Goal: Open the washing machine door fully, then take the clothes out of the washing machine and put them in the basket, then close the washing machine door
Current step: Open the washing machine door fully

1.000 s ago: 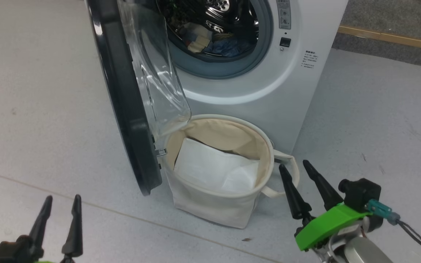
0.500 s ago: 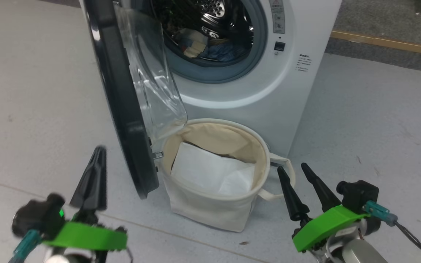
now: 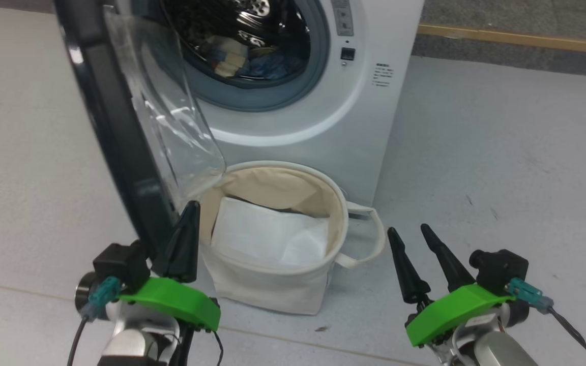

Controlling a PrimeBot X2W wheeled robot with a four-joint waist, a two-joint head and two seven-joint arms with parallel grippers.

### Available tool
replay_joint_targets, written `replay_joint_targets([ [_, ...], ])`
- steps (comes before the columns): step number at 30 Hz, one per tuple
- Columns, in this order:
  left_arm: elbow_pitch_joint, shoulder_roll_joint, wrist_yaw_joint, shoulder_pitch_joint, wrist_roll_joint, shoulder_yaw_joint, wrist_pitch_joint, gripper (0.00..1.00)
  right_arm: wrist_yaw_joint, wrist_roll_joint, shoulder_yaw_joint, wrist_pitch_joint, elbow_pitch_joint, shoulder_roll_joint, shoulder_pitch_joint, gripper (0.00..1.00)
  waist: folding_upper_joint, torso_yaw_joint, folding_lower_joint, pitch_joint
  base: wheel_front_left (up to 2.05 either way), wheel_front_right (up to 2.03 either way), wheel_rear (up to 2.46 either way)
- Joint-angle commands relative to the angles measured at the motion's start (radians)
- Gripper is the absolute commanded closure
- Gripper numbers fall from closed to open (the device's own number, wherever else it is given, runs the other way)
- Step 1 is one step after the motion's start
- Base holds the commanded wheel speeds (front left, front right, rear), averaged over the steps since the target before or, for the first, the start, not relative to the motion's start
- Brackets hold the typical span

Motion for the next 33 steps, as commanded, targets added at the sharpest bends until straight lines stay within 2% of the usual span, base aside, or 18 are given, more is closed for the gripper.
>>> replay_joint_targets([
  [1, -0.001, 0.0, 0.012, -0.063, -0.007, 0.039, -0.008, 1.0, 0.008, -0.011, 0.009, -0.008, -0.028, 0.01, -0.021, 0.0, 0.0, -0.016, 0.0, 0.008, 0.0, 0.0, 0.0],
  [9, 0.136, -0.008, 0.05, -0.095, -0.041, 0.08, -0.041, 1.0, 0.008, -0.019, 0.0, -0.007, -0.021, 0.019, -0.017, 0.0, 0.0, -0.03, 0.0, 0.011, 0.0, 0.0, 0.0],
  [18, 0.188, 0.01, 0.078, -0.072, -0.073, 0.132, -0.075, 1.0, 0.008, -0.029, -0.007, -0.003, -0.026, 0.022, -0.015, 0.0, 0.0, 0.003, 0.0, 0.016, 0.0, 0.0, 0.0],
  [22, 0.211, 0.037, 0.086, -0.059, -0.091, 0.169, -0.085, 1.0, 0.008, -0.029, -0.005, -0.004, -0.028, 0.025, -0.015, 0.0, 0.0, 0.016, 0.0, 0.013, 0.0, 0.0, 0.0],
  [29, 0.271, 0.127, 0.107, -0.05, -0.143, 0.288, -0.101, 1.0, 0.008, -0.036, -0.019, -0.005, -0.028, 0.025, -0.012, 0.0, 0.0, 0.026, 0.0, 0.009, 0.0, 0.0, 0.0],
  [33, 0.34, 0.177, 0.104, -0.07, -0.194, 0.368, -0.121, 1.0, 0.008, -0.039, -0.02, -0.002, -0.025, 0.025, -0.012, 0.0, 0.0, 0.025, 0.0, 0.004, 0.0, 0.0, 0.0],
])
